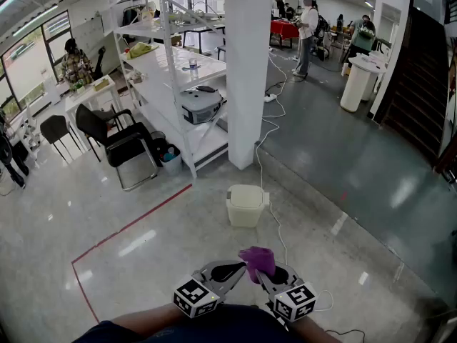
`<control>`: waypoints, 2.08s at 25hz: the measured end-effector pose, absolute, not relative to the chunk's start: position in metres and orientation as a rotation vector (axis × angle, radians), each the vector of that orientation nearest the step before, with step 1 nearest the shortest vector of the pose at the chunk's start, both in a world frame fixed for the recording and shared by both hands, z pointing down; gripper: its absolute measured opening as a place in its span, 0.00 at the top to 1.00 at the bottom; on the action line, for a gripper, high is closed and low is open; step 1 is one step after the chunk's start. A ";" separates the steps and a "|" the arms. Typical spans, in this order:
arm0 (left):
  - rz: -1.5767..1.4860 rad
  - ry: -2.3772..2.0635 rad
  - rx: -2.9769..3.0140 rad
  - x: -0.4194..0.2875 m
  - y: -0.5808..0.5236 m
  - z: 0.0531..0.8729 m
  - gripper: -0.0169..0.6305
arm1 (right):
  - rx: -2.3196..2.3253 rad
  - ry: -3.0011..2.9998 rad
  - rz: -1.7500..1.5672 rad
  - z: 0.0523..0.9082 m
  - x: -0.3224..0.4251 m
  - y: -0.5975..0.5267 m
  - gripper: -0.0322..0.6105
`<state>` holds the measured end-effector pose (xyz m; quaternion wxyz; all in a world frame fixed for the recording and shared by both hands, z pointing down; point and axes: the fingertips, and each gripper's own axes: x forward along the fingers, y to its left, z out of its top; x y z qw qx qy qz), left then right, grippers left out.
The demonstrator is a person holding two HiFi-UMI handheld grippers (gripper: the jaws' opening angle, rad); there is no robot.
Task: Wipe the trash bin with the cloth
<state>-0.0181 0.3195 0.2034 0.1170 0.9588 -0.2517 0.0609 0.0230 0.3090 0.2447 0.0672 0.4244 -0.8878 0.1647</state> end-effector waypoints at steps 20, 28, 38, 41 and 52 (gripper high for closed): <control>0.171 -0.752 2.810 -0.018 0.325 0.204 0.97 | 1.265 -2.712 0.499 0.243 0.024 0.316 0.82; 0.148 -0.791 2.801 0.000 0.314 0.199 0.97 | 1.253 -2.723 0.503 0.241 0.045 0.306 0.82; 0.130 -0.857 2.781 0.019 0.283 0.212 0.97 | 1.235 -2.716 0.526 0.261 0.075 0.278 0.82; 0.114 -0.857 2.780 0.016 0.257 0.214 0.97 | 1.245 -2.704 0.522 0.263 0.074 0.252 0.82; 0.098 -0.784 2.840 -0.018 0.110 0.213 0.97 | 1.333 -2.655 0.513 0.264 0.043 0.114 0.82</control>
